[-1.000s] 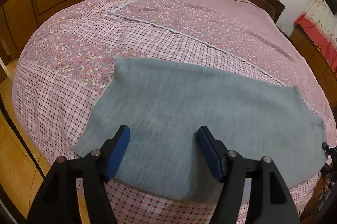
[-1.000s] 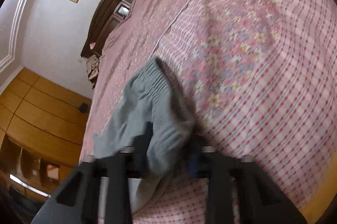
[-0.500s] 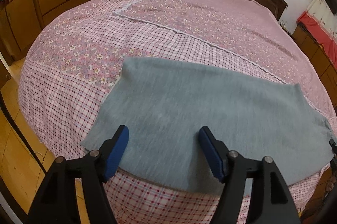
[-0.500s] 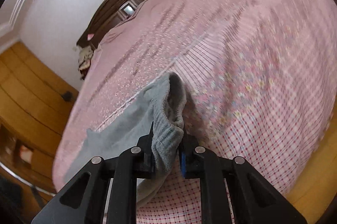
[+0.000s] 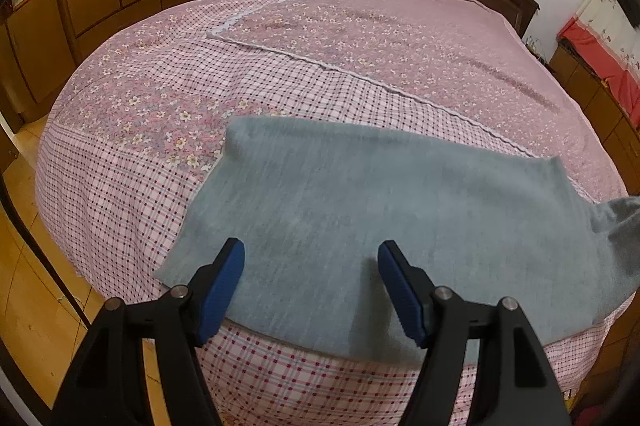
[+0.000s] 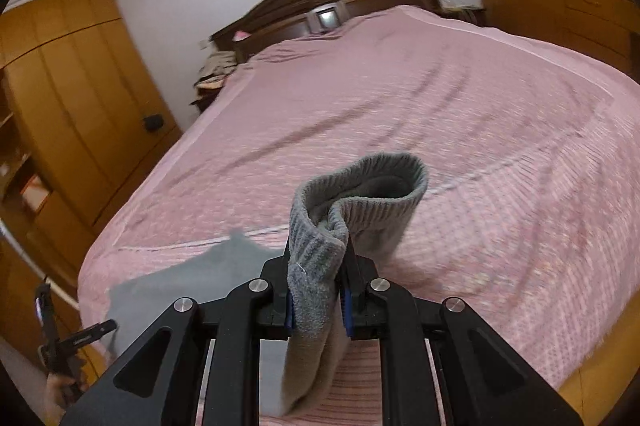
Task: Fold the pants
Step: 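Grasp and lift the waistband with the right gripper while the left gripper presses the pants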
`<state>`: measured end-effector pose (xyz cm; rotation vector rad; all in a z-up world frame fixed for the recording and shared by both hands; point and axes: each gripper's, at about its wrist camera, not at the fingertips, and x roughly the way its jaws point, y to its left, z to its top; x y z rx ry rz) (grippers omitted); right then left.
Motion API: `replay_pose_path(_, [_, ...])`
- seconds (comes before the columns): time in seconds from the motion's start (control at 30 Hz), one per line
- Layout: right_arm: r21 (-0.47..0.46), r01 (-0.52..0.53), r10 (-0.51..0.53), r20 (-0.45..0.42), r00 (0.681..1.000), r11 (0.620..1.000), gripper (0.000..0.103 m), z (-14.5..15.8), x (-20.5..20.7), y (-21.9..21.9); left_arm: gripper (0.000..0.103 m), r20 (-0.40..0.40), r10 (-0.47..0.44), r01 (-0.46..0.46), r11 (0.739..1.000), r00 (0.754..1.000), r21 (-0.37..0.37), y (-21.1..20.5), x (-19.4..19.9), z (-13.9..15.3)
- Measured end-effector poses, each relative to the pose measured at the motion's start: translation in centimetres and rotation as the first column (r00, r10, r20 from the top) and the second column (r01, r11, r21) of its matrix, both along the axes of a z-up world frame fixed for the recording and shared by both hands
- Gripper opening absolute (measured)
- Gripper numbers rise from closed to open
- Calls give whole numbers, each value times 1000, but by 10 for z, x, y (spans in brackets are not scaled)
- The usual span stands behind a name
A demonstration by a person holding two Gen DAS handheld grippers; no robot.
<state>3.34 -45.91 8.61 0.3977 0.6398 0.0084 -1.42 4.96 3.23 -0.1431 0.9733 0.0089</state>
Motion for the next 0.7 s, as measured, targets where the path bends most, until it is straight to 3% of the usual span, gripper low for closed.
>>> replay_pose_path(0.3, [-22, -147, 147, -18, 989, 989, 17, 9, 11, 62, 73, 12, 6, -6, 1000, 1000, -28, 7, -3, 9])
replay_pose_path(0.7, [-8, -272, 272, -19, 962, 962, 18, 10, 21, 109, 73, 13, -33, 33, 999, 999, -25, 0, -3, 13])
